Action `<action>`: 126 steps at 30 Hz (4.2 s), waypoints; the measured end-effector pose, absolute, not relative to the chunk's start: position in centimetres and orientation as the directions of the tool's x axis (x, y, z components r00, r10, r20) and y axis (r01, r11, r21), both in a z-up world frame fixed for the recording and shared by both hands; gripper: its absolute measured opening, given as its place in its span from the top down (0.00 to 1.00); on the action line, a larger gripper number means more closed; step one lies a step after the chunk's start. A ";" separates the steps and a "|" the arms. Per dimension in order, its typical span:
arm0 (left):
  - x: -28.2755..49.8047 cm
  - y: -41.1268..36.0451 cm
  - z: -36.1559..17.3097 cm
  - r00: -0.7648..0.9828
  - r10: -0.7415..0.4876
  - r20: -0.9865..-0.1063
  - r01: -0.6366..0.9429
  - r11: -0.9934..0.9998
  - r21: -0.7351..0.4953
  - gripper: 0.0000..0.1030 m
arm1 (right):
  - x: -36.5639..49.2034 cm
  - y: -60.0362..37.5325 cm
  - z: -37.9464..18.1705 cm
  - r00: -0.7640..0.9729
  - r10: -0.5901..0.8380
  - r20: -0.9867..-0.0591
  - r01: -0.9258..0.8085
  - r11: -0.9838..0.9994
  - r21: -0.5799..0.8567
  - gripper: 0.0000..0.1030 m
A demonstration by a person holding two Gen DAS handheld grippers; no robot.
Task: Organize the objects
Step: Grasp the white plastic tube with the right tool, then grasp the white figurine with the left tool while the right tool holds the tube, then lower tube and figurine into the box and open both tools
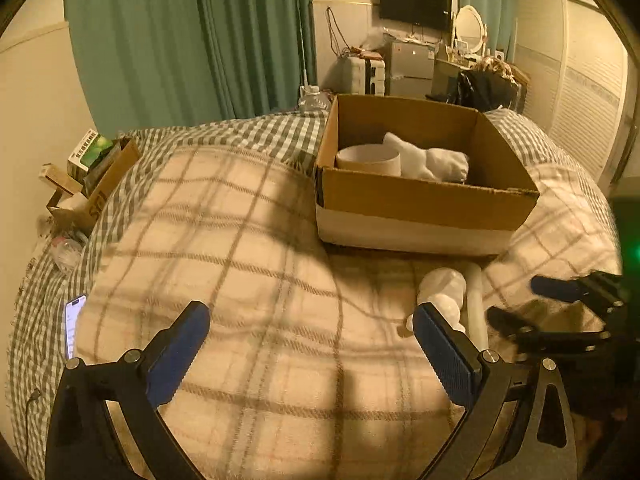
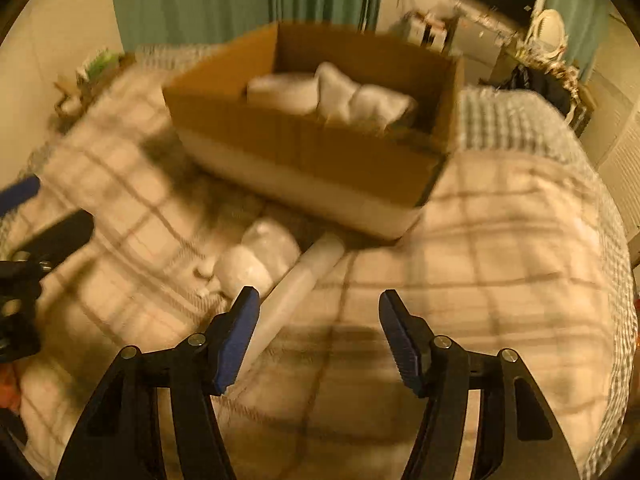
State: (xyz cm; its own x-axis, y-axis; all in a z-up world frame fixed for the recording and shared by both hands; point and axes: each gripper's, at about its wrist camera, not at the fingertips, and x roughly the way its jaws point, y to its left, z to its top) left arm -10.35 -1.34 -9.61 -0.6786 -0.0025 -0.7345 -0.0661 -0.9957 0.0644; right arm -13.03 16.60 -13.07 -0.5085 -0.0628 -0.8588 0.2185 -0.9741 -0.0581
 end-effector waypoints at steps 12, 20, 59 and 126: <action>-11.0 -2.2 -10.9 -0.636 0.019 -0.771 -0.054 -0.998 0.019 0.00 | -13.0 14.5 -16.5 -0.389 -0.118 -0.914 0.308 -0.951 -0.008 0.80; -10.6 -0.7 -10.6 -0.633 -0.010 -0.774 -0.061 -0.996 0.062 0.00 | -8.9 18.0 -10.8 -0.530 -0.154 -0.834 0.255 -0.967 0.016 0.82; -10.9 6.2 -12.4 -0.542 0.106 -0.834 -0.233 -0.972 0.027 0.00 | -8.7 21.4 -7.9 -0.580 -0.127 -0.804 0.195 -0.981 0.014 0.91; -27.7 5.6 -4.1 -0.618 0.139 -0.774 -0.220 -0.976 0.001 0.61 | -27.5 17.5 -1.3 -0.660 -0.147 -0.737 0.309 -0.947 -0.088 0.91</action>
